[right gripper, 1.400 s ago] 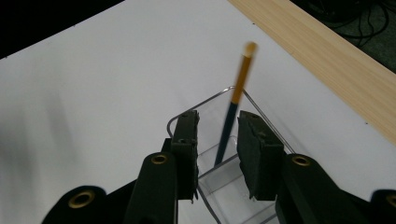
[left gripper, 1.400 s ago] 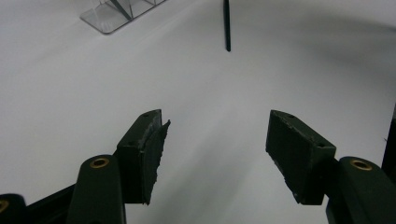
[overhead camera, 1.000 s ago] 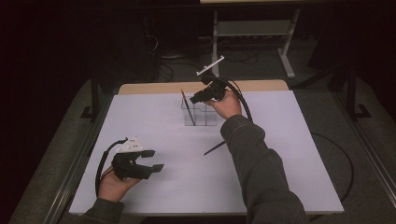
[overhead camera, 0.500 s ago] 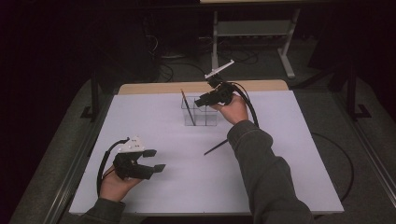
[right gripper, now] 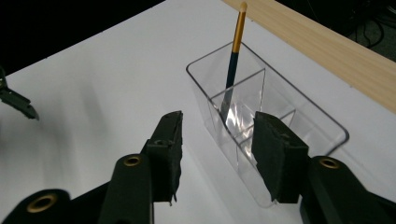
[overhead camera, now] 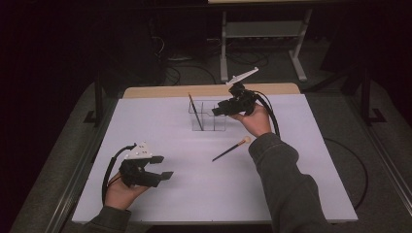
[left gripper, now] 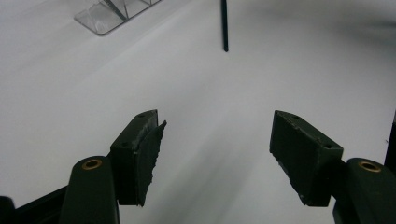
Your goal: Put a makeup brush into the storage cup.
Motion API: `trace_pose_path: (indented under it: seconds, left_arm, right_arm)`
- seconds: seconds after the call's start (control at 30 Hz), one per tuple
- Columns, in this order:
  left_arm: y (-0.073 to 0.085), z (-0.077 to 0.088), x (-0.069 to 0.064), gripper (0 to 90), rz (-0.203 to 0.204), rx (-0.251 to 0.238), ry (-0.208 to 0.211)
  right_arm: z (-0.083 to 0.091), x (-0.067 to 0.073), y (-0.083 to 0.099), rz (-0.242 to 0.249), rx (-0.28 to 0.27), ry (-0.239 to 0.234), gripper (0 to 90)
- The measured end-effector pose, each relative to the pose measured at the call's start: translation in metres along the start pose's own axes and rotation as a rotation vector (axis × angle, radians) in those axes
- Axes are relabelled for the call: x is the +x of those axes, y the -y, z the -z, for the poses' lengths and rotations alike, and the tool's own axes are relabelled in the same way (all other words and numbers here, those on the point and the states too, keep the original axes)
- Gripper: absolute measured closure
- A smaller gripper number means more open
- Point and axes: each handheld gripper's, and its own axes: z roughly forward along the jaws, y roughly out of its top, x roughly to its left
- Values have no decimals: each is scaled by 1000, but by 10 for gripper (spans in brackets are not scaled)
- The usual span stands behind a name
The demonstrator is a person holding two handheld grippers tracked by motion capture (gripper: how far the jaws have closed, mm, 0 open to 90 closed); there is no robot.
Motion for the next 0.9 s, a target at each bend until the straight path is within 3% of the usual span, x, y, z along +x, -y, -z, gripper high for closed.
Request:
trace_pose_path:
  seconds: [0.37, 0.57, 0.7, 0.9]
  left_arm:
    - [0, -2, -1, 321, 7, 8, 0]
    - [0, -3, -1, 321, -18, 24, -3]
    - [0, -4, -3, 320, 3, 14, -3]
    - [0, -3, -3, 319, -10, 20, -4]
  right_arm:
    - [15, -1, 26, -19, -9, -1, 481]
    - [20, 2, 35, -36, -18, -9, 463]
    - [25, 5, 42, -21, -19, -13, 459]
    - [31, 9, 52, -21, -19, -21, 450]
